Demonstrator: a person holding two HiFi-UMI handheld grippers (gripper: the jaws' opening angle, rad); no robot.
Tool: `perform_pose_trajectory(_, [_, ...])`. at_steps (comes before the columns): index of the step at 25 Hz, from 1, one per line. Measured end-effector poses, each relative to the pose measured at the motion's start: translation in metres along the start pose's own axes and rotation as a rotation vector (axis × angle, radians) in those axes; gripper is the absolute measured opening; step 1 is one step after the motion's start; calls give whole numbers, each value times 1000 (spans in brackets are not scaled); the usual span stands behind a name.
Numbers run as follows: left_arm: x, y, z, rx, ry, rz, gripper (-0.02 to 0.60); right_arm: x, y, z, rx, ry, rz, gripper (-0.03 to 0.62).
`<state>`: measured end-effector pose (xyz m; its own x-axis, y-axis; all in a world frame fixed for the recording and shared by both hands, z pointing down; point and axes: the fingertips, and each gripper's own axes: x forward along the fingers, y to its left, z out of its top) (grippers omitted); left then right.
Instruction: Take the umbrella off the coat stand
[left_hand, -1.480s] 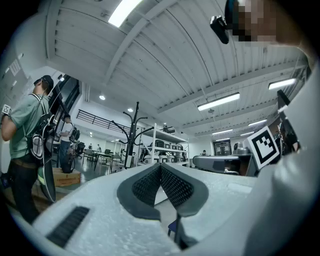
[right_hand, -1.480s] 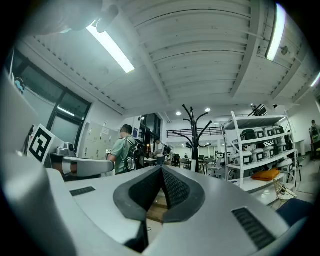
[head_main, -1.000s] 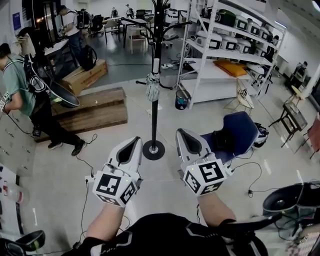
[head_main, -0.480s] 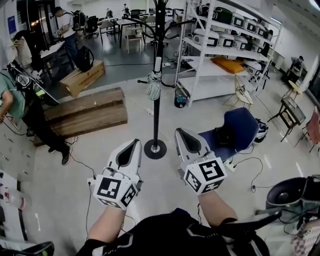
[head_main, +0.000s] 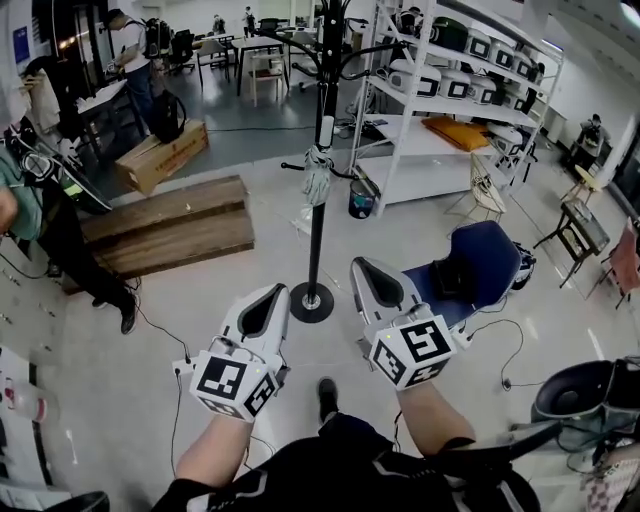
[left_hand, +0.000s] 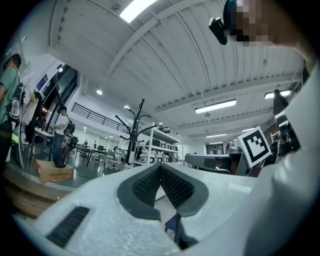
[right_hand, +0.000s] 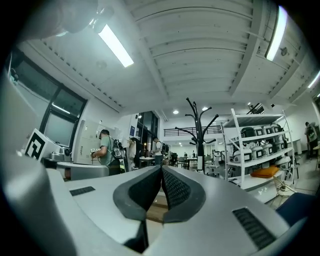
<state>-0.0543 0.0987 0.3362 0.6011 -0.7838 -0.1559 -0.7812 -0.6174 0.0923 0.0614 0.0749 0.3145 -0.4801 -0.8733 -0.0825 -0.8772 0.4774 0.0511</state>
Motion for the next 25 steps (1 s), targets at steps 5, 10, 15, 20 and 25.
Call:
perform_pose_trajectory(5, [31, 25, 5, 26, -3, 29, 8, 40, -21, 3, -6, -26, 23, 8])
perform_pose_trajectory(10, [71, 45, 7, 45, -1, 44, 8, 78, -48, 3, -17, -39, 38, 8])
perform_pose_trajectory(15, [104, 67, -1, 38, 19, 63, 8, 111, -73, -2, -4, -39, 40, 9])
perform_pose_trajectory(20, [145, 80, -4, 39, 39, 79, 8, 139, -102, -8, 10, -25, 61, 9])
perform_pose_trajectory(25, [187, 86, -6, 53, 56, 82, 8, 164, -135, -8, 20, -37, 79, 9])
